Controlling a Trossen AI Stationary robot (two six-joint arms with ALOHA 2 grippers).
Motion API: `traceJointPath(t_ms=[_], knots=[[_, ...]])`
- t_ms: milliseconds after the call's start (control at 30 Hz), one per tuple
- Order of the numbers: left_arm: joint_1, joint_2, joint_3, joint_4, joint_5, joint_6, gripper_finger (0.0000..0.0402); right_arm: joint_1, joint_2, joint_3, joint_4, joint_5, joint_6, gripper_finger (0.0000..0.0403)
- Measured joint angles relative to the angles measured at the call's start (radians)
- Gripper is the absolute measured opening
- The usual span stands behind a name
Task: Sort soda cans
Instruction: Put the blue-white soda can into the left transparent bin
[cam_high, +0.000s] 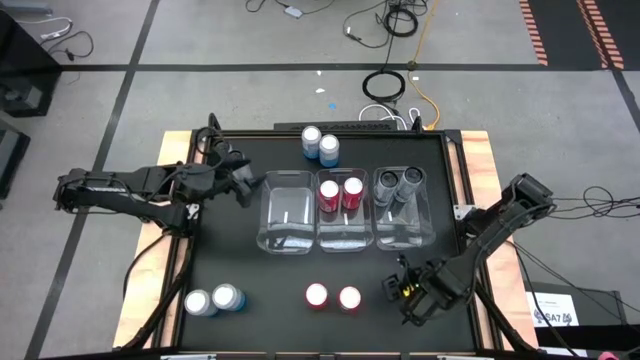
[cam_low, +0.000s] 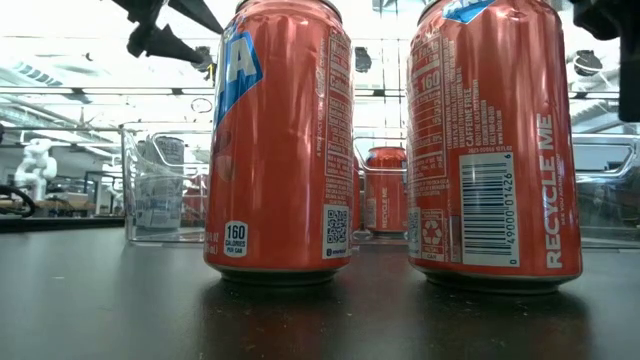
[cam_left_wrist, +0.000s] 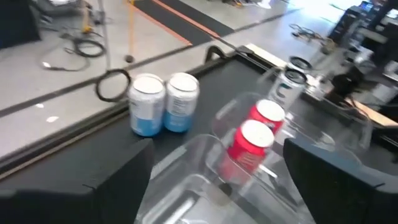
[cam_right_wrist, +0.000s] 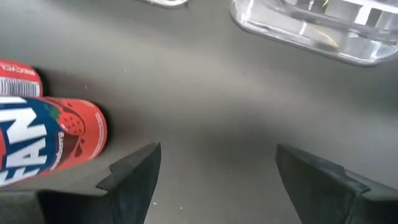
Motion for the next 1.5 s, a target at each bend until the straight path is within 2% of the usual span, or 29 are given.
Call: traceJointPath(t_ms=[133,200,300,400,533,733,967,1133,1267,1367,1500], knots=[[0.000,0.000,0.000,0.034,0.075,-0.061,0.0349,0.004,0.000,0.000,-0.007,0.004,0.000,0.0310],[0.001,0.000,0.000,0.049,0.080,-0.143,0.0348,0.003,0.000,0.000,-0.009,0.008,0.000,0.0310],[0.031,0.000,0.000,0.090,0.079,-0.127,0.0347,0.003,0.000,0.000,-0.009,0.053,0.006,0.0310],[0.109,0.017,0.009,0.144,0.111,-0.077,0.0347,0.003,0.000,0.000,-0.008,0.094,0.030,0.0310],[0.286,0.105,0.091,0.155,0.275,-0.006,0.0347,0.003,0.000,0.000,-0.003,0.109,0.059,0.0310],[0.568,0.377,0.315,0.119,0.628,0.134,0.0347,-0.001,0.000,0.000,-0.007,0.109,0.105,0.0310],[0.734,0.785,0.705,-0.108,0.820,0.366,0.0347,-0.021,0.000,0.000,-0.033,0.111,0.214,0.0310],[0.768,1.053,1.020,-0.303,0.835,0.508,0.0347,-0.043,0.000,0.000,-0.040,0.111,0.268,0.0310],[0.772,1.212,1.226,-0.475,0.835,0.698,0.0347,-0.068,0.000,0.000,-0.040,0.107,0.269,0.0310],[0.771,1.282,1.323,-0.584,0.835,0.859,0.0347,-0.090,0.000,0.000,-0.040,0.107,0.269,0.0310],[0.768,1.324,1.347,-0.652,0.835,1.053,0.0347,-0.115,0.000,0.000,-0.041,0.107,0.268,0.0310]])
